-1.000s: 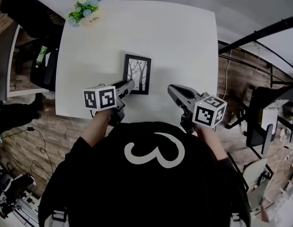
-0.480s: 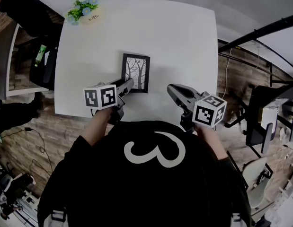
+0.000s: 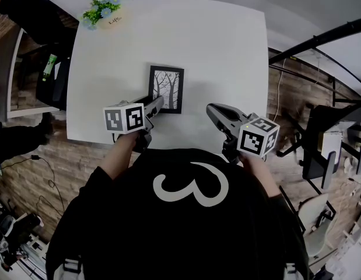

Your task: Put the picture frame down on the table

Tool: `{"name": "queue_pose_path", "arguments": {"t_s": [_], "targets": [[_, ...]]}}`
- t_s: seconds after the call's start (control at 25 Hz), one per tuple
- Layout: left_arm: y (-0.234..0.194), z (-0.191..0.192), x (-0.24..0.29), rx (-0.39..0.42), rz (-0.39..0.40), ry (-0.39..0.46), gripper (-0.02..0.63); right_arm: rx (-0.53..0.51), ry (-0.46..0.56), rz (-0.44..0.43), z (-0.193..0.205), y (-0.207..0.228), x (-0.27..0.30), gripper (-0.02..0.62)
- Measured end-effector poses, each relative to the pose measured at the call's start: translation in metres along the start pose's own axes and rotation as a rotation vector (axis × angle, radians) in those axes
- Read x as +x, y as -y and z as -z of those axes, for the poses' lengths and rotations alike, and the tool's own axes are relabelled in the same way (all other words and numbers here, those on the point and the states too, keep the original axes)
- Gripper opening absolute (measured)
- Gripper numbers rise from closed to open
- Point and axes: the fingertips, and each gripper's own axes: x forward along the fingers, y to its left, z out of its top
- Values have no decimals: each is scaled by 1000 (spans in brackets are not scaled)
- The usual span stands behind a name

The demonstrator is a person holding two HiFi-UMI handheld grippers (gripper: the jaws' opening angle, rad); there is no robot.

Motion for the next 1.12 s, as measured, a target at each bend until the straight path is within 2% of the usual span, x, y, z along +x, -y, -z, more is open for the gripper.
{"name": "queue_pose_path", "arguments": {"t_s": [0.52, 0.92, 1.12], "targets": [[-6, 4, 0, 13, -58, 2, 178, -6, -3, -4, 1, -1, -2, 25], [-6, 6, -2, 72, -107, 12, 204, -4, -3, -6, 7, -3, -6, 25], [-6, 5, -3, 74, -115, 25, 216, -4, -4, -6, 11, -5, -9, 25]]}}
